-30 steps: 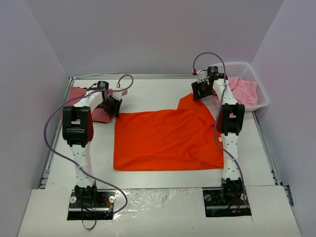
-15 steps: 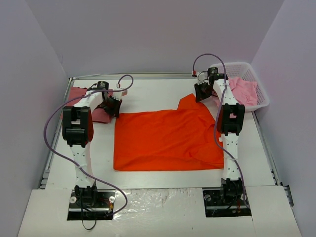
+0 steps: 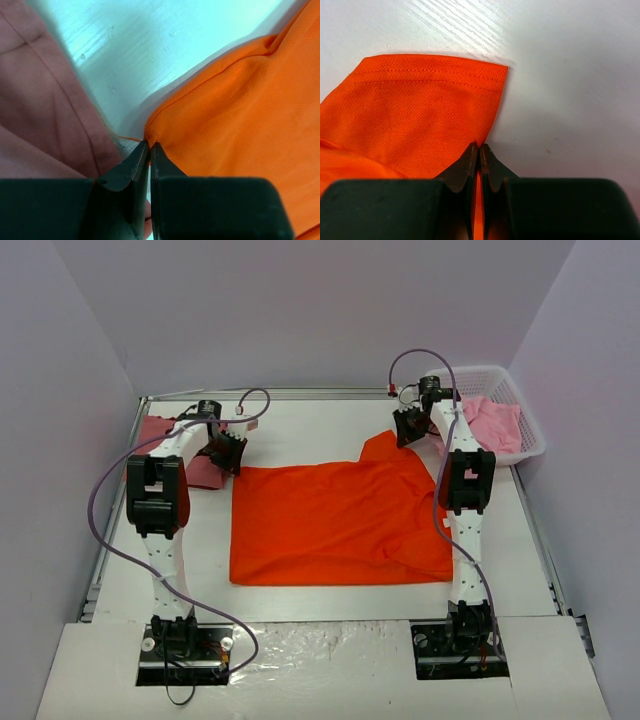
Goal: Fold and stack the t-shirts
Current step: Grap the side of the flattened tshirt furthest away from the robot with both arms
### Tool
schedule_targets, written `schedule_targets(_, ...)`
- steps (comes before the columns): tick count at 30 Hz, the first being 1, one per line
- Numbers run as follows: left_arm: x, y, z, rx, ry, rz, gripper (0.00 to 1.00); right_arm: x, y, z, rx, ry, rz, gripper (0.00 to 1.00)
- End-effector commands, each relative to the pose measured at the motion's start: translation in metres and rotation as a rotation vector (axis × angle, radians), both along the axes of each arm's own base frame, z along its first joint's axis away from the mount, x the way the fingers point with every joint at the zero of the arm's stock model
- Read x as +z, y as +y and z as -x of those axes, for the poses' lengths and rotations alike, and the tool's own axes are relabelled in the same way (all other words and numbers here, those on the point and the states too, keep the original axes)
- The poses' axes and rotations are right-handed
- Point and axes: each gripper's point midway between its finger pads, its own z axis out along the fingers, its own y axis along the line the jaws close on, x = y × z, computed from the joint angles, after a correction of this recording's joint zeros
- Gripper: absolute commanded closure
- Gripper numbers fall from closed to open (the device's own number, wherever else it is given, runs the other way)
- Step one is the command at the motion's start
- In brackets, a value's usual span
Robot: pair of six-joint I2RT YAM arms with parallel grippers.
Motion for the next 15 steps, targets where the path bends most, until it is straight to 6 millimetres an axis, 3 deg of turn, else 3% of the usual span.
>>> schedule_targets(1, 0.058, -0.001, -0.011, 0.028, -0.113, -0.005, 0.98, 0.024, -0.005, 0.02, 0.005, 0.033, 0.055, 1.0)
schedule_targets(15, 0.089, -0.001, 0.001, 0.025, -0.16, -0.01, 0.98, 0.063, -0.007, 0.034, 0.012, -0.001, 0.066, 1.0)
